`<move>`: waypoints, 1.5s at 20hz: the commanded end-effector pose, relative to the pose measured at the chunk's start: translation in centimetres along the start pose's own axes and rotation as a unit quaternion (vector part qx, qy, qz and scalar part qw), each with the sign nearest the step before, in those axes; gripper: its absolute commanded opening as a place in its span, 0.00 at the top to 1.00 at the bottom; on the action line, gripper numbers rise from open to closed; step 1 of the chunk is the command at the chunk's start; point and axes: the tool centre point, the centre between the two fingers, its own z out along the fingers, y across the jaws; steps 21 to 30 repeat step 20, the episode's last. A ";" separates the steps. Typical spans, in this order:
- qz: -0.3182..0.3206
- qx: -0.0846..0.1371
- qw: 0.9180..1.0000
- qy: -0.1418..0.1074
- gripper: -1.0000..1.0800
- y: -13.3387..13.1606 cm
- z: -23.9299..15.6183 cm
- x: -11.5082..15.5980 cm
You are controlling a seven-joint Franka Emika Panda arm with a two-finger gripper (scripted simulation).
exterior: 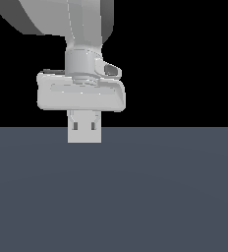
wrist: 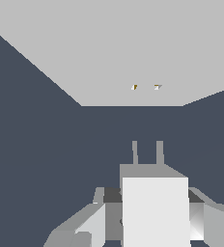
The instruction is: Plug the charger into the wall socket.
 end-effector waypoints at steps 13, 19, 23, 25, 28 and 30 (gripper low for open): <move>0.000 0.000 1.000 0.000 1.00 0.0 0.3 4.0; 0.000 0.000 1.000 0.000 1.00 0.0 0.3 4.7; 0.000 0.000 1.000 0.000 1.00 0.0 0.3 4.7; 0.000 0.000 1.000 0.000 1.00 0.0 0.3 4.7; 0.000 0.000 1.000 0.000 1.00 0.0 0.3 4.7; 0.000 0.000 1.000 0.000 1.00 0.0 0.3 4.7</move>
